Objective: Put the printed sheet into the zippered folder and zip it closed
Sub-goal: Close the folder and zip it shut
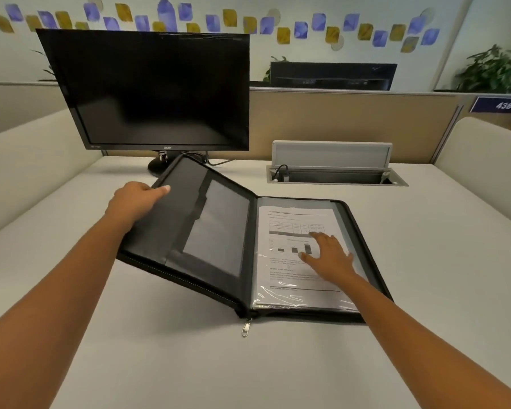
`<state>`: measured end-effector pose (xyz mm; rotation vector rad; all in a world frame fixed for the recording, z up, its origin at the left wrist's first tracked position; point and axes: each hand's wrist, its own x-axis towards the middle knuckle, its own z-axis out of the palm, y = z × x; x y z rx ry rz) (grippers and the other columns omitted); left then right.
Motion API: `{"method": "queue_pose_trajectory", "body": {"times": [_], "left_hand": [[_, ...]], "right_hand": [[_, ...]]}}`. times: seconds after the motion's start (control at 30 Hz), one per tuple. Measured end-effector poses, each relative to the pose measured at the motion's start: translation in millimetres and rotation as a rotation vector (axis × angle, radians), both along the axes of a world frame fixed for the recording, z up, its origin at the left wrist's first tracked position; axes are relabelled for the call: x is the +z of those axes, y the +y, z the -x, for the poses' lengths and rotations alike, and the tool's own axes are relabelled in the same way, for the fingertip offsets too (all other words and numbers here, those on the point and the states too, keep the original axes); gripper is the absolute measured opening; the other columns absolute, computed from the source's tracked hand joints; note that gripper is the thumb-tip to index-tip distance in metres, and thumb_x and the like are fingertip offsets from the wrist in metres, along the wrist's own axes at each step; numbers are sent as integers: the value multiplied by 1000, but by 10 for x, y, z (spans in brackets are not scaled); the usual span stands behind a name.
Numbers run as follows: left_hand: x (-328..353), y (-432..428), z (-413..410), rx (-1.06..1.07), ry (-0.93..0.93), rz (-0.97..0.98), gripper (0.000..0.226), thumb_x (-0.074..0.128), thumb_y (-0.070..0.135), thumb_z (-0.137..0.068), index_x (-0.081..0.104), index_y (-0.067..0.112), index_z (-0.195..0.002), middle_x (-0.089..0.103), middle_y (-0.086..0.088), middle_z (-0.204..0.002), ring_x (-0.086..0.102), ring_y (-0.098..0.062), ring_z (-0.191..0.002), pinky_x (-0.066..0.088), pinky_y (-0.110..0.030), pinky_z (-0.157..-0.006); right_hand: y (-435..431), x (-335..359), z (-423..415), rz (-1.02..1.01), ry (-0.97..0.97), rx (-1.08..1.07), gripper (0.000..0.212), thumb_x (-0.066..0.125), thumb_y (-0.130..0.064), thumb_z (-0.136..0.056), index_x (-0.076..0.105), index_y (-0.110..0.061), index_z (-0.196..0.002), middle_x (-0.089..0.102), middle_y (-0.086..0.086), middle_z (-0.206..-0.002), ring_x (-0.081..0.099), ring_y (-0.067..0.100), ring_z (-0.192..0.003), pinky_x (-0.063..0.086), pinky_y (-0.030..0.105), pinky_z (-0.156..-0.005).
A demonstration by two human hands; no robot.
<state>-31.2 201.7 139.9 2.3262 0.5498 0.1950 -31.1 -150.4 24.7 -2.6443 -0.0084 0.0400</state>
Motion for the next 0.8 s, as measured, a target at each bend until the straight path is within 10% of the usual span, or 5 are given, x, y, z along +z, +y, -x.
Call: {"method": "queue_pose_trajectory", "body": {"times": [0.43, 0.8], "left_hand": [[721, -1381, 163, -513, -325, 378, 20, 44, 32, -94, 61, 21, -92, 66, 7, -86, 63, -5, -79, 48, -16, -60], [-632, -2041, 27, -740, -15, 89, 39, 54, 29, -90, 53, 16, -127, 57, -4, -128, 53, -20, -116, 38, -26, -93]], "right_hand": [[452, 1351, 226, -752, -107, 326, 46, 37, -43, -93, 36, -25, -135, 40, 3, -144, 41, 22, -130, 39, 43, -105], [-685, 980, 258, -968, -36, -30, 29, 52, -38, -89, 68, -16, -100, 70, 7, -106, 67, 18, -90, 54, 24, -73]]}}
